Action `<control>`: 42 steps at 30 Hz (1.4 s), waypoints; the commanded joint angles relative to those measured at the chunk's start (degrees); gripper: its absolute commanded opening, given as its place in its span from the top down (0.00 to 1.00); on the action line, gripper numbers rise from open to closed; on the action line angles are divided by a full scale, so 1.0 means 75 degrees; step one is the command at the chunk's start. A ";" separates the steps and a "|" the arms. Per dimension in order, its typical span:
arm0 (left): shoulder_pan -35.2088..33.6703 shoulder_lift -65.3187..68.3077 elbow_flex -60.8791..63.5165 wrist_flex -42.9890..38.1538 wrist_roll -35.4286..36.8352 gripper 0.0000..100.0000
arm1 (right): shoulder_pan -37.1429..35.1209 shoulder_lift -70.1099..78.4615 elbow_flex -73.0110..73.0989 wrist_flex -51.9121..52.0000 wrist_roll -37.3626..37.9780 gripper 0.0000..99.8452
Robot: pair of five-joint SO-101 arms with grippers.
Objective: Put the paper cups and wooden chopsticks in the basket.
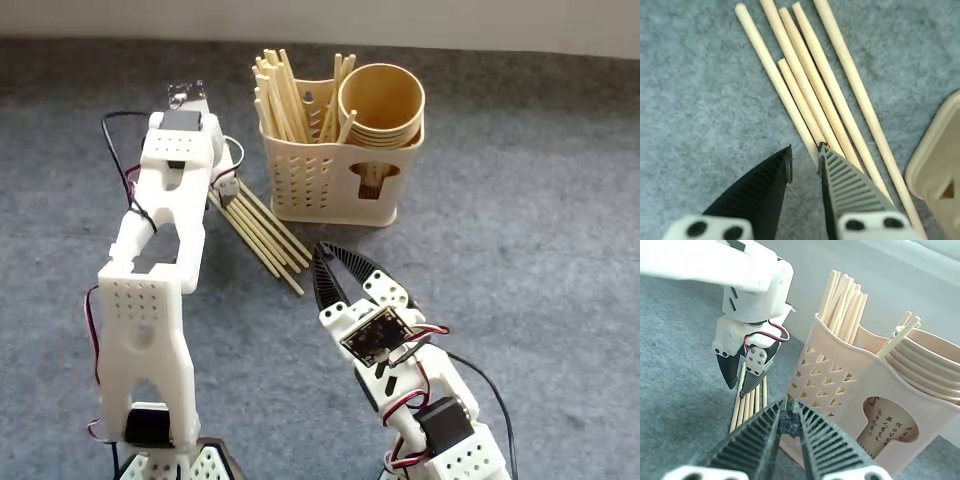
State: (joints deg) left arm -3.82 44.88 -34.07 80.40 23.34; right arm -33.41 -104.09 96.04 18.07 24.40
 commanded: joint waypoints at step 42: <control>-0.0229 0.0451 -0.0217 0.0961 0.0082 0.99 | 0.0041 -0.0076 0.0744 0.0029 0.0070 0.99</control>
State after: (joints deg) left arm -5.41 48.84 -35.12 86.37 23.52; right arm -33.41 -104.09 96.04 18.07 24.40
